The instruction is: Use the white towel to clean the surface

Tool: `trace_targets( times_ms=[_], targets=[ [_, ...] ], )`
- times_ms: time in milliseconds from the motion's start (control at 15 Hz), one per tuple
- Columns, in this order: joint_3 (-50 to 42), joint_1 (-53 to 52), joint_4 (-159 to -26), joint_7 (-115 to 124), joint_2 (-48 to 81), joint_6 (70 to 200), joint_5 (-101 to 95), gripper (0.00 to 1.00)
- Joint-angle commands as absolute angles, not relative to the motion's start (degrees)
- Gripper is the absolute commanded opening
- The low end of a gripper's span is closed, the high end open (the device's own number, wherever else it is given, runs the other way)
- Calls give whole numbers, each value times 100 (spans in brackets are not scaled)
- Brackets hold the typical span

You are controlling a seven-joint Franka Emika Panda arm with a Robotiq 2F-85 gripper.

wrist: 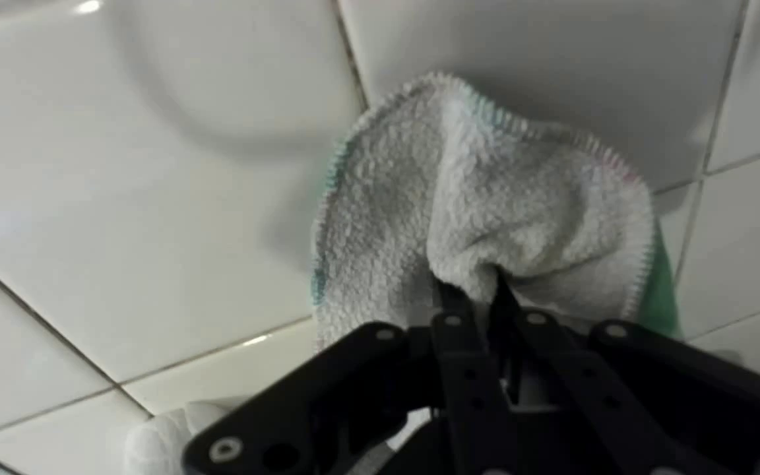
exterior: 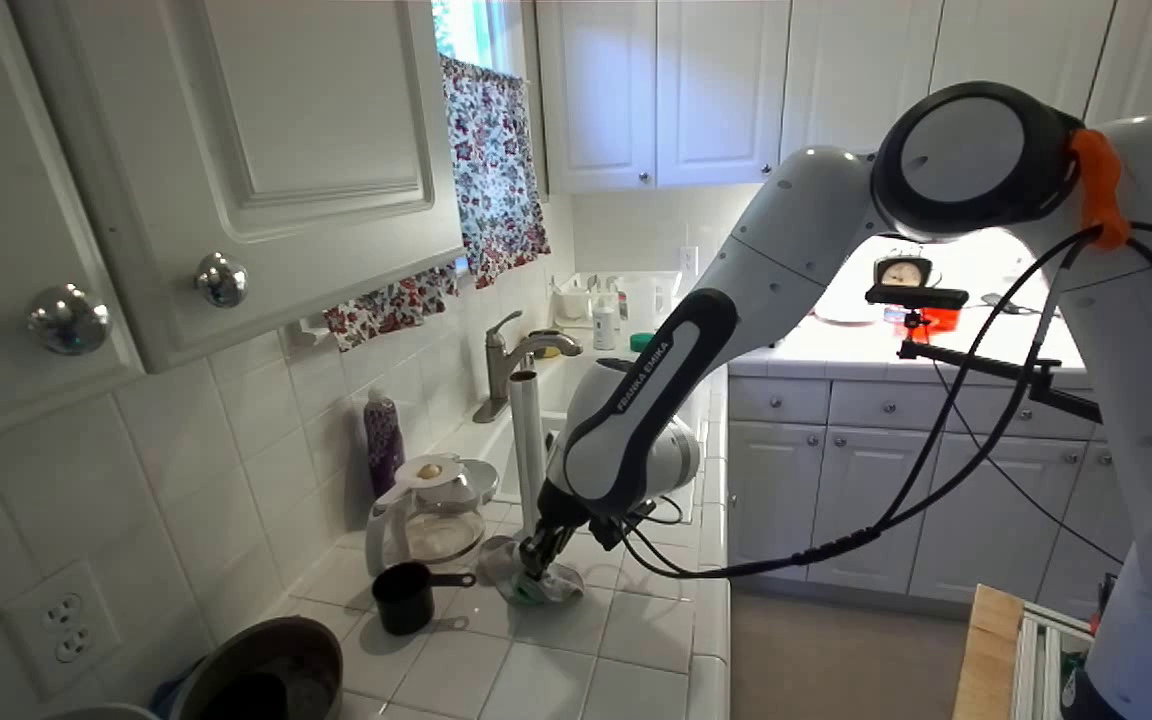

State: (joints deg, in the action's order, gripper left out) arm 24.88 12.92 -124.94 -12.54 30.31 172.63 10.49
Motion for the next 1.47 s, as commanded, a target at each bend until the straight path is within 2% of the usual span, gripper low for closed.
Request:
trace_targets(
  times_ms=[0,200,400,600,667,1000,1067,1400],
  targets=[
    [3377,2268,-13272,-1475,2774,17489,1627,3],
    [4320,3233,-13786,-1679,2729,17547,1901,3],
    [4891,3934,-14508,-1211,2576,18379,2033,3],
    [5160,4462,-15027,-520,2541,19206,1479,3],
    [4998,4399,-15100,-383,2554,19452,1216,3],
    [2969,2612,-15049,-210,1960,19945,647,3],
    [2746,2224,-14934,-922,2046,19989,1342,3],
    [1155,3,-14736,-2376,2167,19931,2325,3]
  ],
)
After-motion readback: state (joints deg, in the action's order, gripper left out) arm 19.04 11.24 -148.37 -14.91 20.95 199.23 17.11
